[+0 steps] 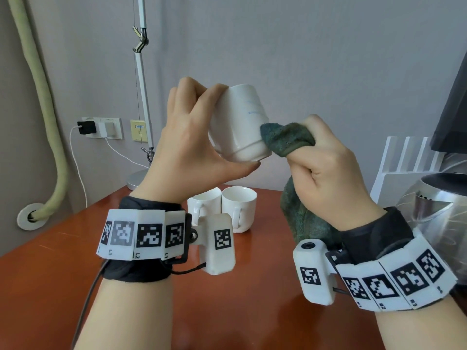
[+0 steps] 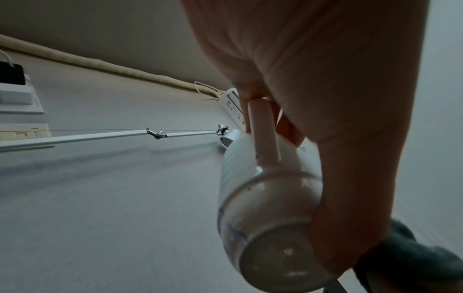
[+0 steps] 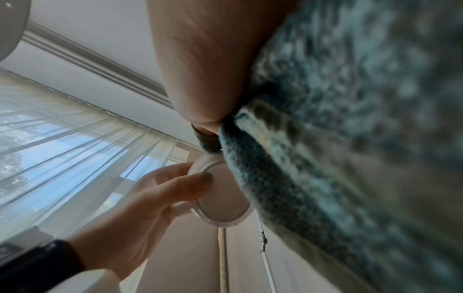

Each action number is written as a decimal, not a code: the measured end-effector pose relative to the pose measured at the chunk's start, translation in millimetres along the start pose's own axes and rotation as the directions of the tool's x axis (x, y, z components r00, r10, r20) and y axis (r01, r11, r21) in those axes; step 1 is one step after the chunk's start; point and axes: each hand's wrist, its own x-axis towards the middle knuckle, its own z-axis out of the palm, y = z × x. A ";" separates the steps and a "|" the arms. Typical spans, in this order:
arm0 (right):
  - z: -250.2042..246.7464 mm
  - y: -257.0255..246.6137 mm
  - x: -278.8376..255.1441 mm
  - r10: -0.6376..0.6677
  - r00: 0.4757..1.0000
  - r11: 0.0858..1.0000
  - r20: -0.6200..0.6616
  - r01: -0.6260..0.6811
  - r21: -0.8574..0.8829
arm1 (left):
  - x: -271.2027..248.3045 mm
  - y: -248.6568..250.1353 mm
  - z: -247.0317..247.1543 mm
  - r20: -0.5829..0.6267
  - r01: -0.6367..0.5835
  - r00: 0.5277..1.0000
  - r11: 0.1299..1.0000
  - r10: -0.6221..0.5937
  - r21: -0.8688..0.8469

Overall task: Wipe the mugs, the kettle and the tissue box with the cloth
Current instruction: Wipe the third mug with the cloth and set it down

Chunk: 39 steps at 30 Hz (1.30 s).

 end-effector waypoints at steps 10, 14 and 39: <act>-3.4 -0.8 3.2 0.007 0.999 0.999 -0.038 -0.008 -0.035 | 0.1 5.2 3.5 0.036 -0.023 0.999 1.000 0.023 0.002; -3.6 -7.9 5.5 -0.037 0.999 0.999 -0.026 0.037 -0.007 | 0.2 8.3 8.6 0.072 -0.029 0.997 1.000 0.029 -0.006; -6.2 -11.7 7.3 0.000 0.998 0.997 -0.061 -0.005 -0.074 | 1.0 14.4 15.7 0.094 -0.048 0.994 0.997 0.054 -0.068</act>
